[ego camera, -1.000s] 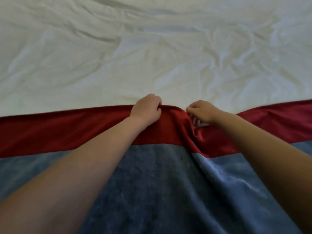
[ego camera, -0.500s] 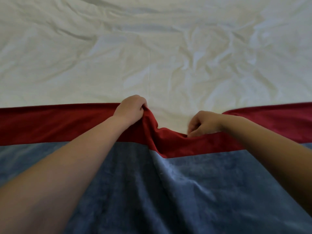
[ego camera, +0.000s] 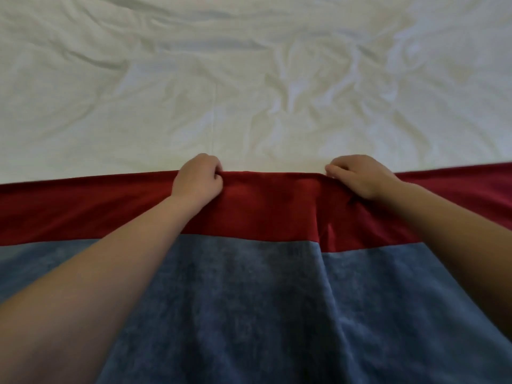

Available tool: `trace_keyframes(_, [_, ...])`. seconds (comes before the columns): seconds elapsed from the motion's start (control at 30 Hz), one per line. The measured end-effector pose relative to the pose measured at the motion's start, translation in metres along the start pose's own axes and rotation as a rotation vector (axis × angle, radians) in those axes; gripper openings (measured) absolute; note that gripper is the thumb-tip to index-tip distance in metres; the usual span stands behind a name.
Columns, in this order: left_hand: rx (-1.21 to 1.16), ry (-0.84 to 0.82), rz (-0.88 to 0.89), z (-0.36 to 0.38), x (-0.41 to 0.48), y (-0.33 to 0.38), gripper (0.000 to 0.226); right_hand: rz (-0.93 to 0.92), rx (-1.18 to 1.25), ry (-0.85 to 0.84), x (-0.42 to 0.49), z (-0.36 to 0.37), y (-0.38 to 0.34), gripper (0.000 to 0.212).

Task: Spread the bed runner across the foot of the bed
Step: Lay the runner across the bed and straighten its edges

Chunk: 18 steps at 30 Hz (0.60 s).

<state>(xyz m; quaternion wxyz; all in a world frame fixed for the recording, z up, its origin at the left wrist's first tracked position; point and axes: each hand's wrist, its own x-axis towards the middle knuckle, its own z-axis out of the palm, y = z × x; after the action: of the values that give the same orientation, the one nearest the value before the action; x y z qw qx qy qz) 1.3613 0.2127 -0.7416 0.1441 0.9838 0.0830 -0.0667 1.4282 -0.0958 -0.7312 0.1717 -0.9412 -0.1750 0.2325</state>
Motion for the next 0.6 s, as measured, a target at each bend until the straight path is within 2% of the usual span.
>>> trace_keyframes(0.13, [-0.051, -0.055, 0.17, 0.011, -0.001, 0.049, 0.02, -0.038, 0.0, -0.056, -0.019, -0.016, 0.021, 0.033])
trace_keyframes(0.23, [-0.081, -0.081, 0.251, 0.025, 0.003, 0.089, 0.017, -0.004, -0.013, -0.032, -0.028, -0.015, 0.035, 0.02])
trace_keyframes(0.4, [-0.016, -0.042, 0.152, 0.043, 0.014, 0.119, 0.015, -0.007, -0.232, 0.112, -0.032, -0.008, 0.056, 0.008])
trace_keyframes(0.53, [0.007, -0.002, 0.127, 0.052, 0.015, 0.122, 0.016, 0.164, -0.302, 0.324, -0.048, -0.015, 0.092, 0.011])
trace_keyframes(0.6, [0.023, -0.005, 0.134, 0.052, 0.017, 0.123, 0.015, 0.221, -0.289, 0.371, -0.057, -0.016, 0.102, 0.011])
